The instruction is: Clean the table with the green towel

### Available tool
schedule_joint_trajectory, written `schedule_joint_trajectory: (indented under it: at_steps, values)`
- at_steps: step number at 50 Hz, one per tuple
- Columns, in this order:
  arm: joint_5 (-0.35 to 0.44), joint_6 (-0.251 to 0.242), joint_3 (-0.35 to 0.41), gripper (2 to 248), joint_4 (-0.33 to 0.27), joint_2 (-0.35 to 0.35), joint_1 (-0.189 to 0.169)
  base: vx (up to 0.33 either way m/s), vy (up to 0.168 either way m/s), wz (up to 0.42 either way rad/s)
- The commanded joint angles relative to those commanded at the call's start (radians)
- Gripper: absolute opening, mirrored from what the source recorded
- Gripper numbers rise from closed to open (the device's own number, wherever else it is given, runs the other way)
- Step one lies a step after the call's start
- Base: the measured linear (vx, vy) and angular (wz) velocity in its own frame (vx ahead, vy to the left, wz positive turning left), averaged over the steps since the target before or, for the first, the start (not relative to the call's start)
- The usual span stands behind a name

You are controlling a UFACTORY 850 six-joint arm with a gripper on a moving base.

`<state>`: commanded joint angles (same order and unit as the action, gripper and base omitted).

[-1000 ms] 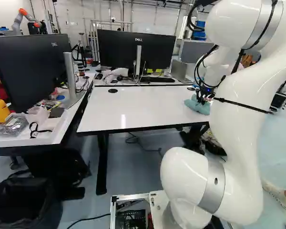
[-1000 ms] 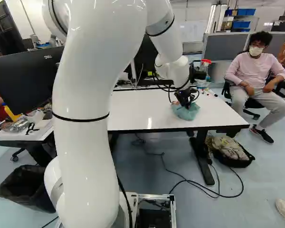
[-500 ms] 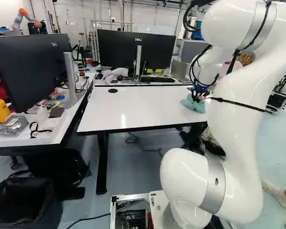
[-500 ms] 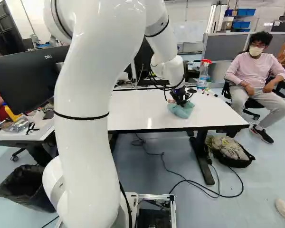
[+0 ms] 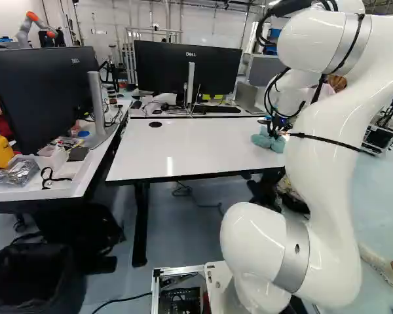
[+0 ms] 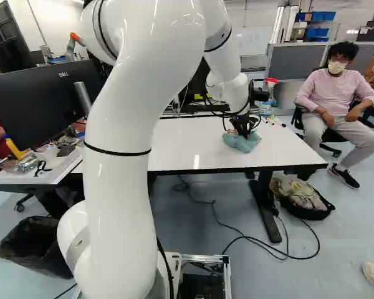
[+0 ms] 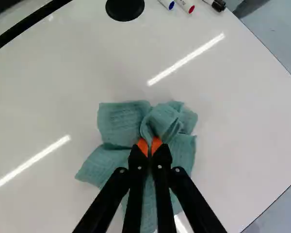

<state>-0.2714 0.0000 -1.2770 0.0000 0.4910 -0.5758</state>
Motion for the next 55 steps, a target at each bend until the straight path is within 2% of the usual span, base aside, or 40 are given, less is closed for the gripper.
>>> schedule_joint_trajectory:
  at_steps: [11,30,45,55]
  values:
    - [0.000,0.000,0.005,29,0.000,-0.004,-0.029,0.000,0.000,0.000]
    - [0.000,0.000,0.092,29,0.000,-0.069,-0.053,0.000,0.000,0.000]
    - [0.000,0.000,0.137,29,0.000,-0.104,-0.023,0.000,0.000,0.000]
    - [0.000,0.000,0.140,29,0.000,-0.106,0.007,0.000,0.000,0.000]
